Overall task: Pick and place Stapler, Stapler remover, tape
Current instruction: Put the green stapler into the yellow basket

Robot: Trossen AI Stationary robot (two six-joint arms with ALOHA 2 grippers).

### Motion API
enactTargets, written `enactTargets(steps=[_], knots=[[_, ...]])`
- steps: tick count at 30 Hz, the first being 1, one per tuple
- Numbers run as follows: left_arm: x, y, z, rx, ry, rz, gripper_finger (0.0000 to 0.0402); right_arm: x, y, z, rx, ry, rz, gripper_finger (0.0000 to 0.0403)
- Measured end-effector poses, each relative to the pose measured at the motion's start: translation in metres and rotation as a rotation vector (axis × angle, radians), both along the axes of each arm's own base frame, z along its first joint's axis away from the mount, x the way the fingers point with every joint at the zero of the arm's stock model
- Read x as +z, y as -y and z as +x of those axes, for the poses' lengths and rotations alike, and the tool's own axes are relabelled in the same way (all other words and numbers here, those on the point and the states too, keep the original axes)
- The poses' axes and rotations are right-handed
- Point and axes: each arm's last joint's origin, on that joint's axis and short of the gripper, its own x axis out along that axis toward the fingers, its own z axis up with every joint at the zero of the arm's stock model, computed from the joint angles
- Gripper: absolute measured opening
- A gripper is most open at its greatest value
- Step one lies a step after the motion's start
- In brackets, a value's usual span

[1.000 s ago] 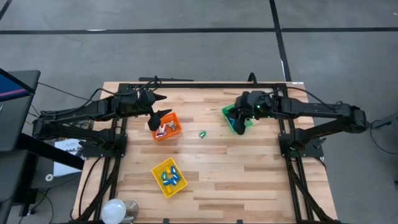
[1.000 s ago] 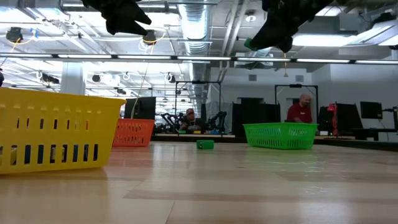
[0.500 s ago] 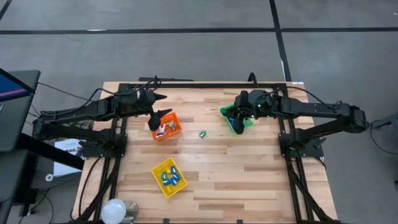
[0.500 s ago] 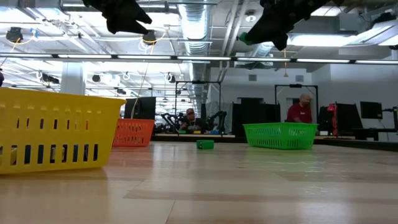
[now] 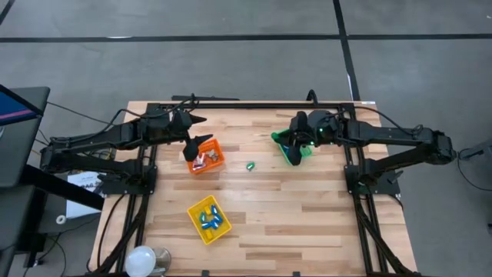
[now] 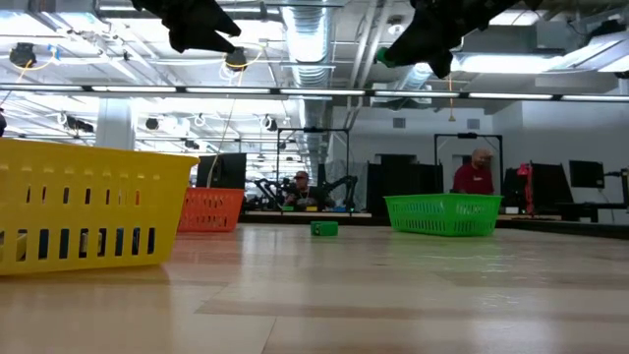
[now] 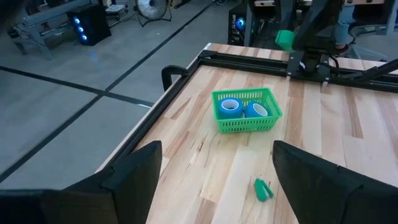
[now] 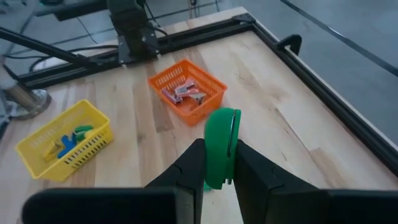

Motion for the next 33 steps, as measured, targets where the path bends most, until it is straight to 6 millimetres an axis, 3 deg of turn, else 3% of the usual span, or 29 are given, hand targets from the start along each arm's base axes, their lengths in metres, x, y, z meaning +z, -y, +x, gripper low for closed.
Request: enactTargets(steps=[13,33], knots=[[0.001,0.0,0.0,0.0,0.013,0.003,0.0296,0.014,-0.013,0.008,0.085,0.154,-0.007,0.0059],[0.002,0.0,0.001,0.0,0.022,0.005,0.0296,0.015,-0.027,0.01,0.132,0.175,0.011,0.0059]])
